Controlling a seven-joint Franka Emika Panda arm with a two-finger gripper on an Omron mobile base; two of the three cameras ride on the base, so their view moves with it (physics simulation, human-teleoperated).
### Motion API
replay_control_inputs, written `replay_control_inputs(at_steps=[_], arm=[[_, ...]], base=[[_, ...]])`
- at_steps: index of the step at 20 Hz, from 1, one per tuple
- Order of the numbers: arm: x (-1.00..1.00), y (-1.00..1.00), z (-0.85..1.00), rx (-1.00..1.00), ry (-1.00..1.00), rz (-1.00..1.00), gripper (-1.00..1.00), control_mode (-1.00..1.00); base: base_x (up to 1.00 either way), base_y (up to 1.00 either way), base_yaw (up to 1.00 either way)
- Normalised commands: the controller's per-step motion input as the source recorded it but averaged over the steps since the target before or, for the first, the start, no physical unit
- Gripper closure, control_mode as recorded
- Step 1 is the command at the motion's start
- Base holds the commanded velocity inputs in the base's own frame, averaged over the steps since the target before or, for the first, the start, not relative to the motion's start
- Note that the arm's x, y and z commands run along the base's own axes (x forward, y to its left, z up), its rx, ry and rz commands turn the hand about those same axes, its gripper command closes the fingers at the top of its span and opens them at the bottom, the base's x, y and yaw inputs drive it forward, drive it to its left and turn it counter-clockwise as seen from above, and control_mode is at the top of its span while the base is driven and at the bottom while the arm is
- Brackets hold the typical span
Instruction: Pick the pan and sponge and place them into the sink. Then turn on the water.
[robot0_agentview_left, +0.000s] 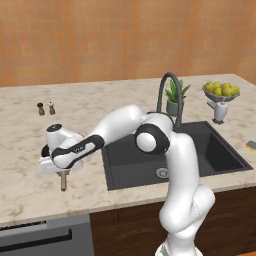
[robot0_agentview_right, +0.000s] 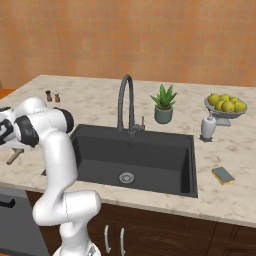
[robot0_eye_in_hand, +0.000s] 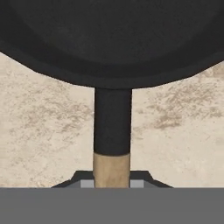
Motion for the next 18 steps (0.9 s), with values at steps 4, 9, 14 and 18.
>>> replay_control_inputs(at_steps=[4,9,14,18], arm=[[-0.15,-0.22,0.45,0.05,-0.02,-0.11,1.00,-1.00],[-0.02,-0.34,0.32,0.00,0.00,-0.24,1.00,-1.00],[0.01,-0.59,0.05,0.00,0.00,-0.29,1.00,-1.00],[0.05,-0.75,0.00,-0.04,0.03,-0.35,1.00,-1.00]], base=[[0.00,0.00,0.00],[0.00,0.00,0.00],[0.00,0.00,0.00],[0.00,0.00,0.00]])
